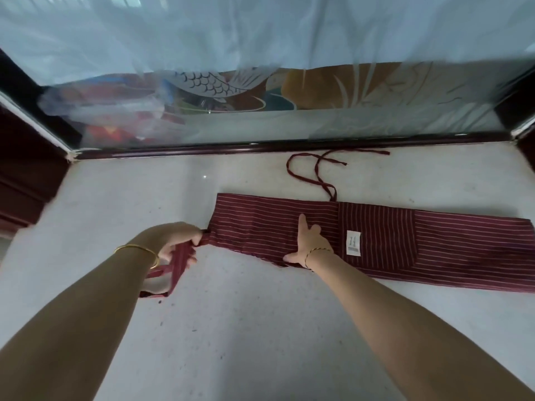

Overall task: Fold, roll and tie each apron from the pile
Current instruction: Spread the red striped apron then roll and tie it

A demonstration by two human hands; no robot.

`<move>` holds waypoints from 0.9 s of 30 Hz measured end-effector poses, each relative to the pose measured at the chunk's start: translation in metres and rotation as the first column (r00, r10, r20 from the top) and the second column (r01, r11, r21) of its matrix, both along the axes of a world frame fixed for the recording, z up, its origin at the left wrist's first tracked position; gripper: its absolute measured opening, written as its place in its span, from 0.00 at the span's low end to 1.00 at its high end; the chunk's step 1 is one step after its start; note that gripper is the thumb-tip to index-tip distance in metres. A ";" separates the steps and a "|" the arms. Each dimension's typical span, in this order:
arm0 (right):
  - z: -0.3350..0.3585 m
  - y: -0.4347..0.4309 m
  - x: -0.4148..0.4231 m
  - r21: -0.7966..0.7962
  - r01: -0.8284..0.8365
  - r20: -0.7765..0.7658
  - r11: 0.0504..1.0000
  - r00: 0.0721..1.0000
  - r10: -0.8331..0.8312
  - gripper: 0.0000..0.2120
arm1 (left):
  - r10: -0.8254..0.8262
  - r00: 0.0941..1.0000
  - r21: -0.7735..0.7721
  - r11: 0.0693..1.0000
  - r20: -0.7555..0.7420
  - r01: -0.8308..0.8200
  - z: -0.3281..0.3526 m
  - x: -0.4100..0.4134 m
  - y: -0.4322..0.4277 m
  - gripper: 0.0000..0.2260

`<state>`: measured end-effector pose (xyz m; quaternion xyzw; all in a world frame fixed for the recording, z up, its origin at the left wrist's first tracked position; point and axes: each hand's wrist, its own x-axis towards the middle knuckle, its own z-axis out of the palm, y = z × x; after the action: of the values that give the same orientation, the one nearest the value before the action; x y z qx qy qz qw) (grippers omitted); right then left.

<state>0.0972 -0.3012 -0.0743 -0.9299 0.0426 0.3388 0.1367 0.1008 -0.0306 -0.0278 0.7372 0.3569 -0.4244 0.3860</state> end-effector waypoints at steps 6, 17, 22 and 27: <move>0.009 0.041 -0.037 0.463 -0.020 0.278 0.886 0.952 -0.124 0.29 | 0.400 0.916 -0.442 0.820 -0.014 -0.364 0.005 0.002 -0.030 0.10; 0.012 0.058 -0.045 0.699 0.416 -0.405 0.581 0.901 -0.158 0.05 | 0.591 0.789 -0.469 0.752 0.169 -0.463 -0.005 -0.004 -0.054 0.15; 0.037 0.015 -0.004 0.199 -0.226 0.055 0.954 0.974 0.219 0.12 | 0.194 0.933 -0.192 0.971 0.305 -0.139 0.002 -0.008 -0.045 0.07; 0.029 0.006 0.002 -0.318 -0.373 0.280 0.872 0.841 0.462 0.17 | -0.389 0.784 0.463 0.874 0.483 0.148 -0.023 -0.008 -0.032 0.20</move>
<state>0.0995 -0.2951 -0.0451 -0.9709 -0.1448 0.1828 -0.0541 0.0927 -0.0628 -0.0511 0.9356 0.1951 -0.1576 0.2485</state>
